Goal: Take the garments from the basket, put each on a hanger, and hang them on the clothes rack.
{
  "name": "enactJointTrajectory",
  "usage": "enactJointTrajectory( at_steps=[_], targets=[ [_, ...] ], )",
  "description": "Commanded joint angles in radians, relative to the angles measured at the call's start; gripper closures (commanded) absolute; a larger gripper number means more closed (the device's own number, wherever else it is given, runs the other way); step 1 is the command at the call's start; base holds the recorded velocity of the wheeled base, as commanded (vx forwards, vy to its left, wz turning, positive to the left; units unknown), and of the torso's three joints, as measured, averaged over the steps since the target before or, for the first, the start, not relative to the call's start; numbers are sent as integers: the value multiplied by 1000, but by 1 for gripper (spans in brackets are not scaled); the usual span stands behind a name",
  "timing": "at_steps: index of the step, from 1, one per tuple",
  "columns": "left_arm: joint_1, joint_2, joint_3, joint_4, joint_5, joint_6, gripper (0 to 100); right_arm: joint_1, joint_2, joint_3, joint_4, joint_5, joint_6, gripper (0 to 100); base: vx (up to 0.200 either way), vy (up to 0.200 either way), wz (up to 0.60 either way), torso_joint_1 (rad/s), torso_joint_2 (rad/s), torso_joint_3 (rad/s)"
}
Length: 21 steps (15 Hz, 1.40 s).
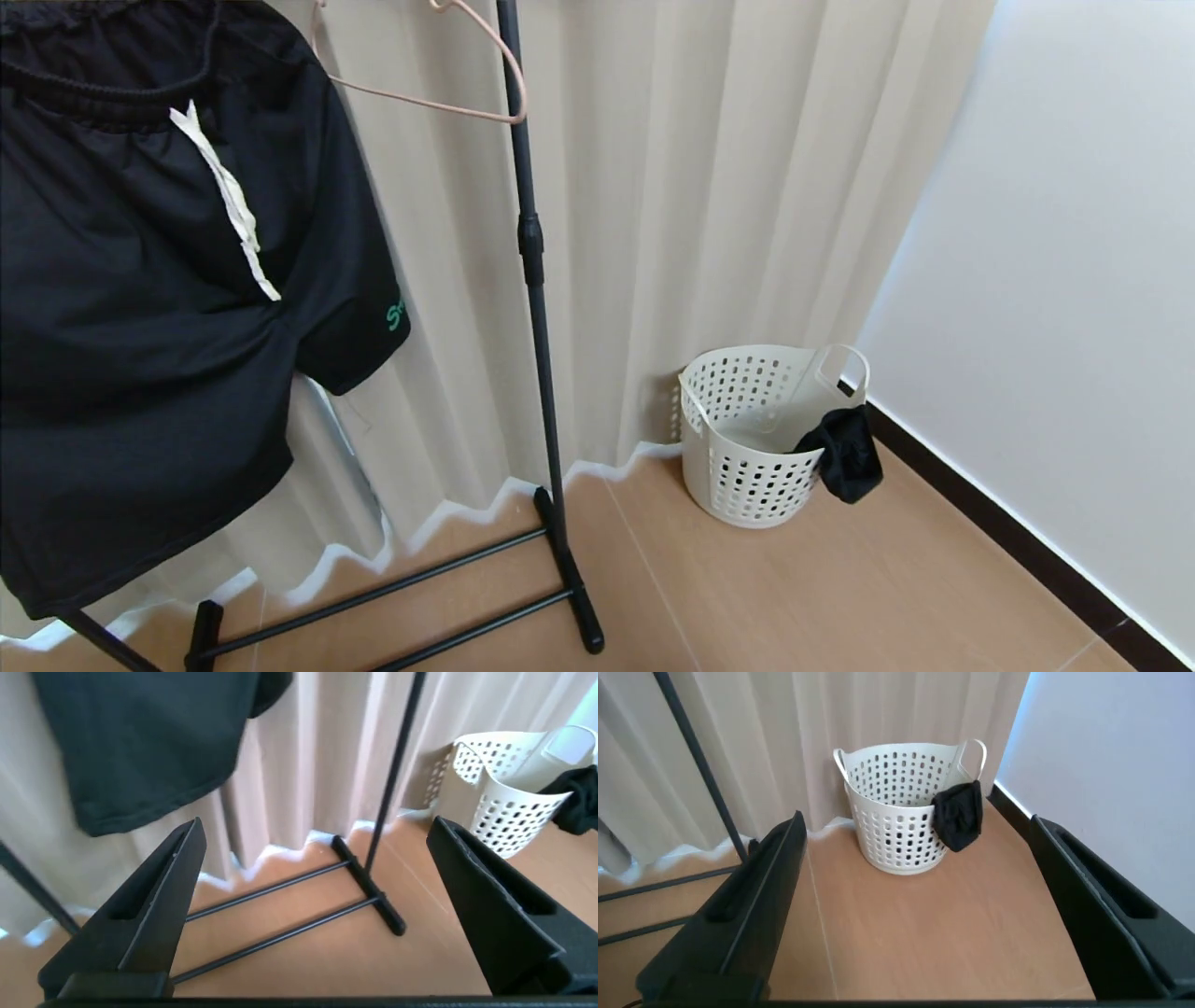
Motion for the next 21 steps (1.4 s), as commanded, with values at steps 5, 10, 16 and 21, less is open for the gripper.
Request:
enactJointTrajectory(
  at_steps=[5,10,16,21],
  targets=[
    [0,1,0,0,0,-1,0,0,1,0,0,0,0,0,200,-200,0,1,4,4],
    [0,1,0,0,0,-1,0,0,1,0,0,0,0,0,160,-200,0,2,3,1],
    [0,1,0,0,0,-1,0,0,1,0,0,0,0,0,0,-200,0,2,2,2],
    [0,1,0,0,0,-1,0,0,1,0,0,0,0,0,0,-40,0,0,0,1]
  ],
)
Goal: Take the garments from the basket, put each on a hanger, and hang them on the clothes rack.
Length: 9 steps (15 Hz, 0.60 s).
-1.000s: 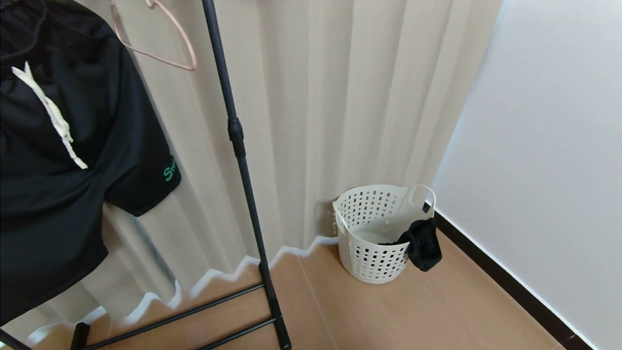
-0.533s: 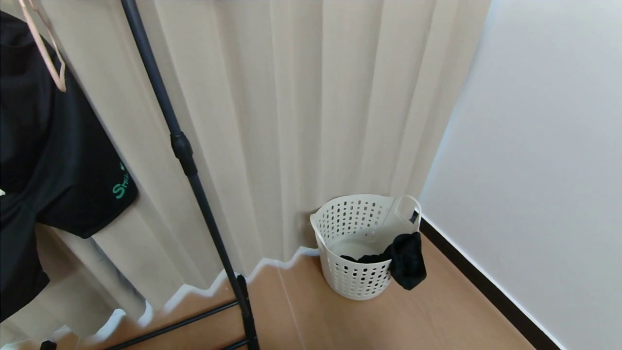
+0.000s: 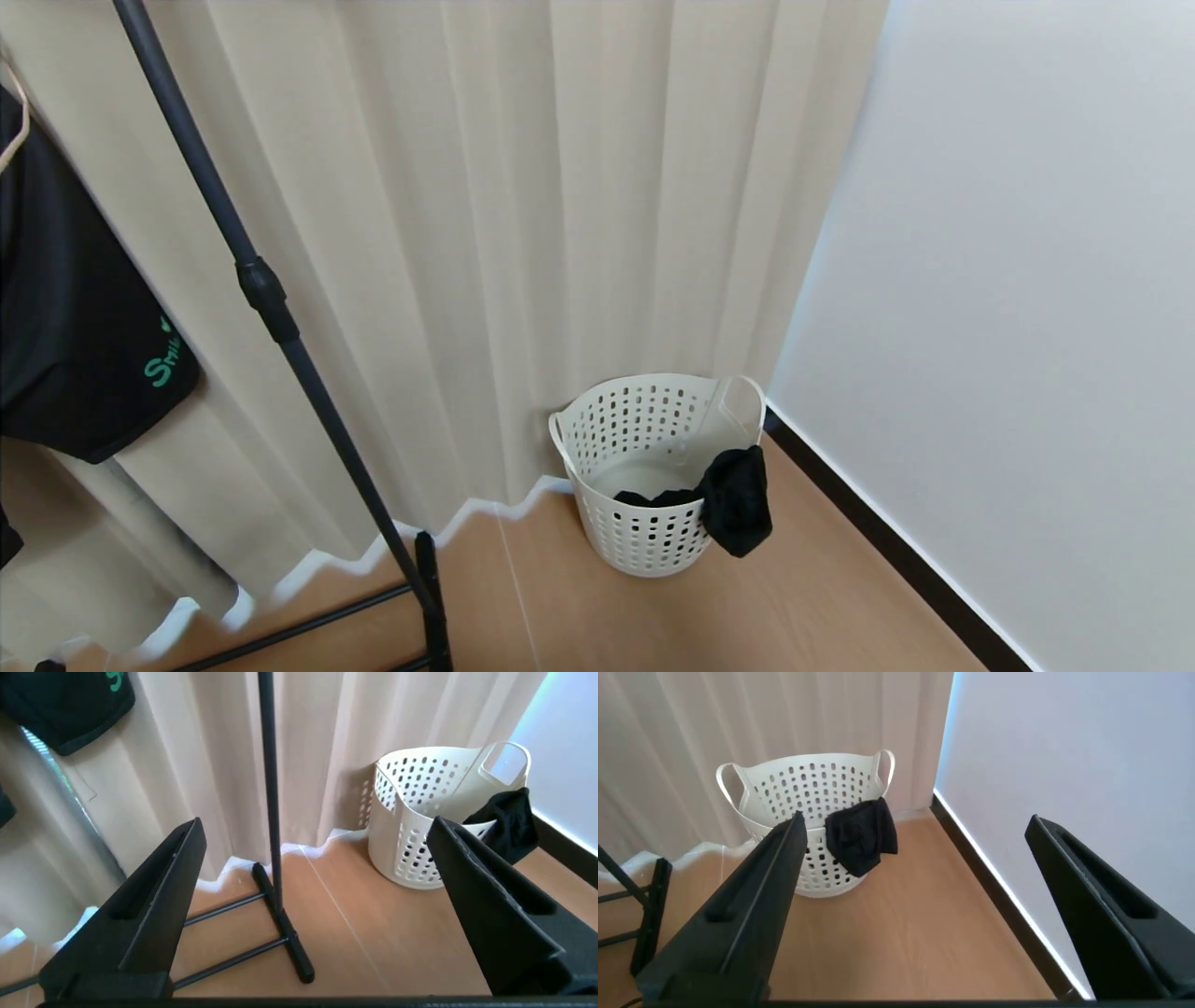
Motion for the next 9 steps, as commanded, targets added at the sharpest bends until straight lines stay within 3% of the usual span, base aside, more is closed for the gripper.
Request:
enactJointTrajectory(
  at_steps=[1,6,9],
  targets=[
    [2,1,0,-1,0,0,0,1,1,0,2,0,0,0,0,0,0,0,0,0],
    [2,1,0,-1,0,0,0,1,1,0,2,0,0,0,0,0,0,0,0,0],
    [2,1,0,-1,0,0,0,1,1,0,2,0,0,0,0,-200,0,-2,5,2]
  ],
)
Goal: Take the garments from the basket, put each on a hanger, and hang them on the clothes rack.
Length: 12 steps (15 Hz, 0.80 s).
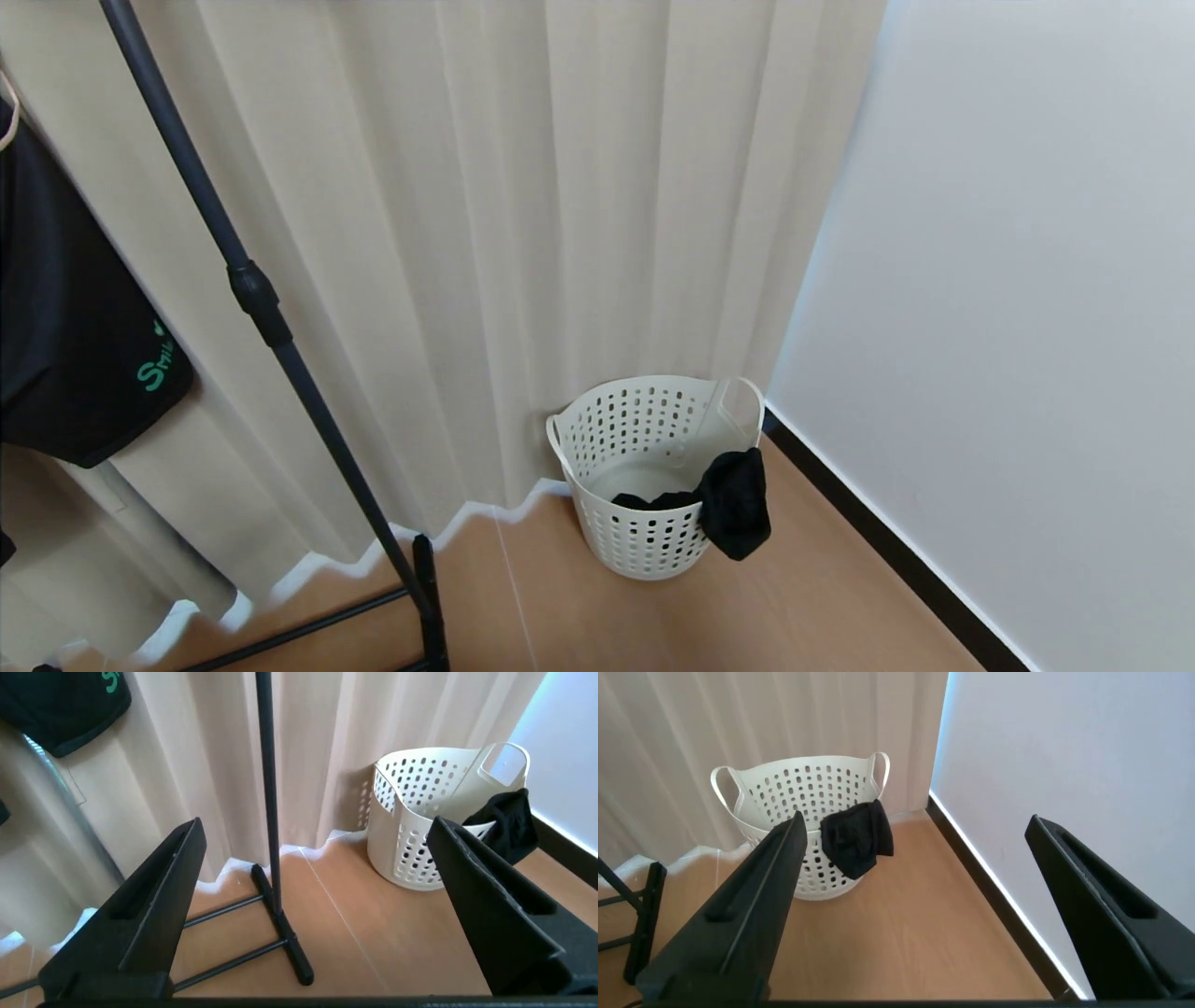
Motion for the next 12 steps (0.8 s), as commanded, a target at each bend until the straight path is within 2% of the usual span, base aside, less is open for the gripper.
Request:
enactJointTrajectory(
  at_steps=[1,3,12],
  targets=[
    [0,1,0,1,0,1,0,1,1,0,0,0,0,0,200,0,0,12,2,-2],
    [0,1,0,1,0,-1,0,1,1,0,0,0,0,0,200,0,0,-2,0,2],
    [0,1,0,1,0,-1,0,1,1,0,0,0,0,0,0,0,0,0,0,0]
  ],
)
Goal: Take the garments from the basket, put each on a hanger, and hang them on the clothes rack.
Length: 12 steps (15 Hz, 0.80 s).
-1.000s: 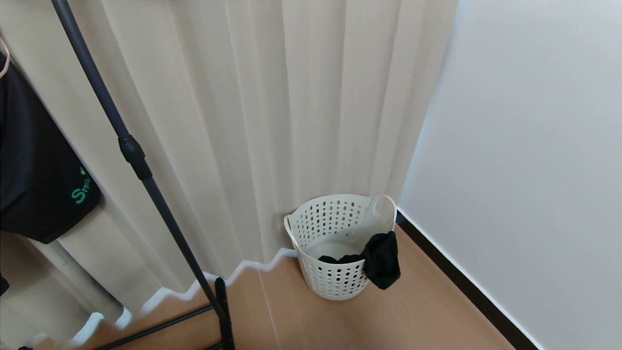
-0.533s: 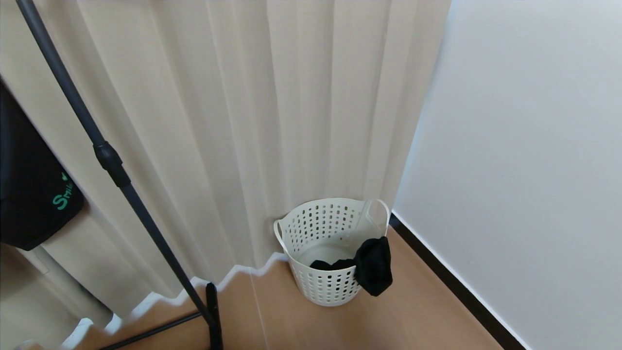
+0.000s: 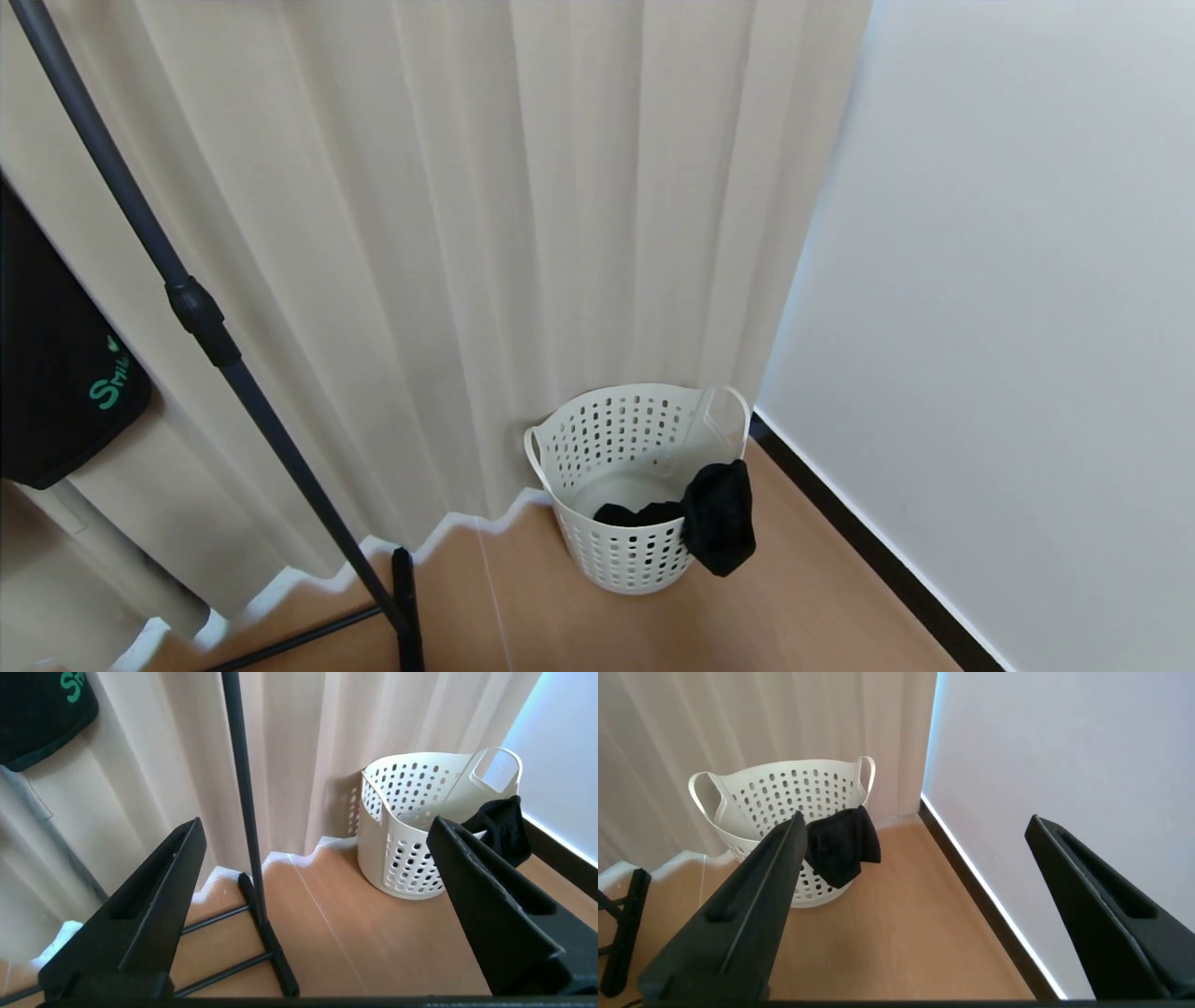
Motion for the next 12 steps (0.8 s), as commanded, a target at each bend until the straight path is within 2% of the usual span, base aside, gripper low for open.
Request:
enactJointTrajectory(
  at_steps=[1,12],
  targets=[
    [0,1,0,0,0,0,0,0,1,0,0,0,0,0,0,0,0,0,0,0],
    [0,1,0,0,0,0,0,0,1,0,0,0,0,0,0,0,0,3,3,-182]
  ],
)
